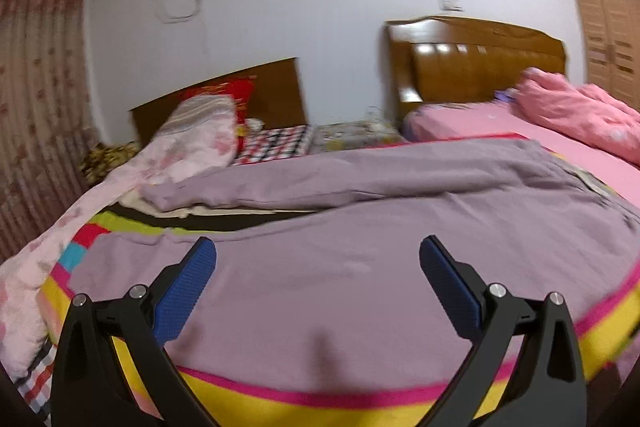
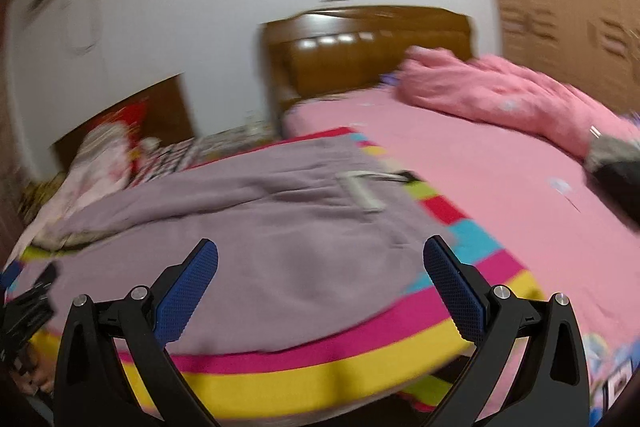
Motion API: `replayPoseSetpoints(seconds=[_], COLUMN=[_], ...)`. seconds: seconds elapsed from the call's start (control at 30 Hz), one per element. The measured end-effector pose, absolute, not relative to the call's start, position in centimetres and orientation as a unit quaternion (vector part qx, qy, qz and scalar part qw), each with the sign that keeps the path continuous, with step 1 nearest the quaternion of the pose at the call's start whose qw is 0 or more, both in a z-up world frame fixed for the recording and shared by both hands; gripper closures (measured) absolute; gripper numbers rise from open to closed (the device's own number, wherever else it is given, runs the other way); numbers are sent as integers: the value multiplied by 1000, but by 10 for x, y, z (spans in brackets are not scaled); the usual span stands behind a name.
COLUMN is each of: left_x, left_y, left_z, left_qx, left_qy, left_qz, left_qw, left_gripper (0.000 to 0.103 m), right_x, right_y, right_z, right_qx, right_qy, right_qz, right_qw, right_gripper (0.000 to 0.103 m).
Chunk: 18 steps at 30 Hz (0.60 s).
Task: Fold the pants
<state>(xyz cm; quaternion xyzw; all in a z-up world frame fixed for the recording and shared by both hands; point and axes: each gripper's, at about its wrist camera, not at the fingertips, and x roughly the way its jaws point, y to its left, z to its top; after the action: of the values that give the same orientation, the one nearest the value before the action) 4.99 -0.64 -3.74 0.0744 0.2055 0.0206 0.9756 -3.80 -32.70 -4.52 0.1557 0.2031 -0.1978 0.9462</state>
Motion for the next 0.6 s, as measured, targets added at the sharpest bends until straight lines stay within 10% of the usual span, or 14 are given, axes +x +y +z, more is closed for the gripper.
replayPoseSetpoints(seconds=[0.6], left_x=[137], left_y=[23], left_z=[-24], left_qx=[32], left_qy=[228], left_qz=[84], left_qw=[970], left_gripper=[1], right_x=[-81], right_y=[-464], right_z=[-55], right_qx=[192], right_qy=[194], right_qz=[-375], right_qw=[886], right_gripper=[4])
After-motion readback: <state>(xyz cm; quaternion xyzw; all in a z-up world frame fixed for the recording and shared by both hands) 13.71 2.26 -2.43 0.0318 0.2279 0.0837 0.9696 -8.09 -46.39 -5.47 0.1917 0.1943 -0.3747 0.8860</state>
